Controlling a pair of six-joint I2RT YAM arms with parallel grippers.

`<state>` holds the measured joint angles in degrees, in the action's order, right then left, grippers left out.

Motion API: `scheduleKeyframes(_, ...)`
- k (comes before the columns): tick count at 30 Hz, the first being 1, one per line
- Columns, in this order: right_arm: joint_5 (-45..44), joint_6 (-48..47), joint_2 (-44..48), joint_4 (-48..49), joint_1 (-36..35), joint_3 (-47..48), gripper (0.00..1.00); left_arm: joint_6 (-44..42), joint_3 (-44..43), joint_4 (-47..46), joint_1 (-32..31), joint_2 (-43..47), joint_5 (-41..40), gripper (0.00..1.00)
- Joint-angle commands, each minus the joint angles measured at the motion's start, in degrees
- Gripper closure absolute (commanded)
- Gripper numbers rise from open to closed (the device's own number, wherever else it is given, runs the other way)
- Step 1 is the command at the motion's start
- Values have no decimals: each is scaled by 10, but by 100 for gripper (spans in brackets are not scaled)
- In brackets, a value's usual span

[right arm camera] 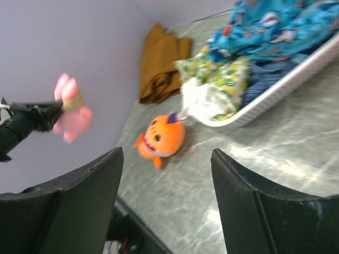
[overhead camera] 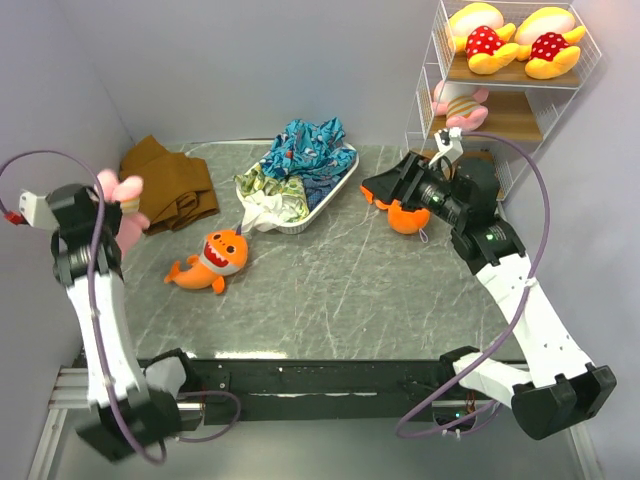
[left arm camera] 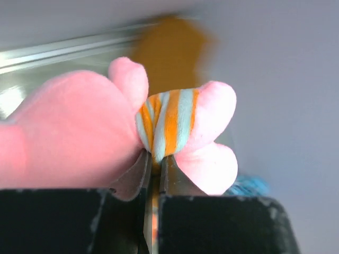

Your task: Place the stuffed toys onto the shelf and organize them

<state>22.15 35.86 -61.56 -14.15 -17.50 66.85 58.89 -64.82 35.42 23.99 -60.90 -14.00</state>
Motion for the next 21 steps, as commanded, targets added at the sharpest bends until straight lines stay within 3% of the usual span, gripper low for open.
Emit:
scheduleKeyframes(1, 97, 8, -9, 28, -9, 48, 26, -81, 84, -230, -1, 125, 280, 99)
scheduleKeyframes(3, 118, 2, -19, 22, -21, 64, 26, -66, 137, -349, -3, 155, 404, 99)
scheduleKeyframes(9, 127, 18, -35, 79, -67, 43, 27, 17, 242, -606, -50, 206, 572, 99)
scheduleKeyframes(12, 34, 113, -64, 27, -99, 71, 28, -14, 262, -642, -107, 215, 575, 99)
scheduleKeyframes(16, 0, 198, -67, 66, -170, 65, 28, -43, 284, -705, -179, 202, 594, 99)
scheduleKeyframes(21, -32, 165, -74, 134, -243, 54, 25, -45, 302, -743, -214, 179, 615, 99)
